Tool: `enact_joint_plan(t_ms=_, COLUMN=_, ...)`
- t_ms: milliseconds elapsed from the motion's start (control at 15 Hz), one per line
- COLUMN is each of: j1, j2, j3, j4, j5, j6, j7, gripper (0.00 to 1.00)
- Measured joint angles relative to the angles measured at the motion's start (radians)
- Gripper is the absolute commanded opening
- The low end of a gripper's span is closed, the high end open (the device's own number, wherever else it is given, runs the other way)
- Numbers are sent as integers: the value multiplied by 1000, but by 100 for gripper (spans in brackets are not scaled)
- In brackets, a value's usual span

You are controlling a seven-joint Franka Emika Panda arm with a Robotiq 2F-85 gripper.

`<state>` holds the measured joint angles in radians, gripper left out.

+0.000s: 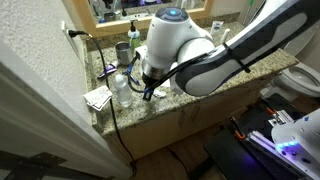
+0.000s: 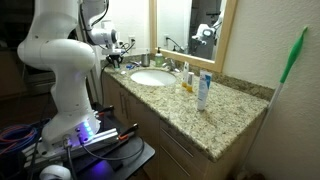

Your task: Pick the green object and put it on the white object on the counter

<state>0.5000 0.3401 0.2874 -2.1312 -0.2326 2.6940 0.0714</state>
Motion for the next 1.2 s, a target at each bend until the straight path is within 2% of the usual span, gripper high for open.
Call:
enact_joint_plan(t_ms=333, j1=-8, j2=-111, j3=-2, j4=4, j5=0, j6=-152, j7=43, gripper=8)
enact_joint_plan(t_ms=400, j1=-14, j2=-116, j3=-4, j4=4, j5=0, j6=-161, j7=53, gripper=33)
enact_joint_plan(t_ms=667, j1=-33, j2=-117, j3=-8, j4=4, j5=0, j6=-161, j7=70, gripper=33)
enact_joint_plan(t_ms=733, j1=-33, j2=-117, j3=-8, j4=4, j5=0, j6=-161, j7=71, gripper=8)
enact_joint_plan(t_ms=1000, j1=-38, j2=-109, j3=-8, j4=0, j5=2, j6=-149, j7=76, gripper=8)
enact_joint_plan(t_ms=1200, j1=-49, j2=-89, j3=-12, j4=-18, j5=2, j6=-97, j7=83, gripper=8)
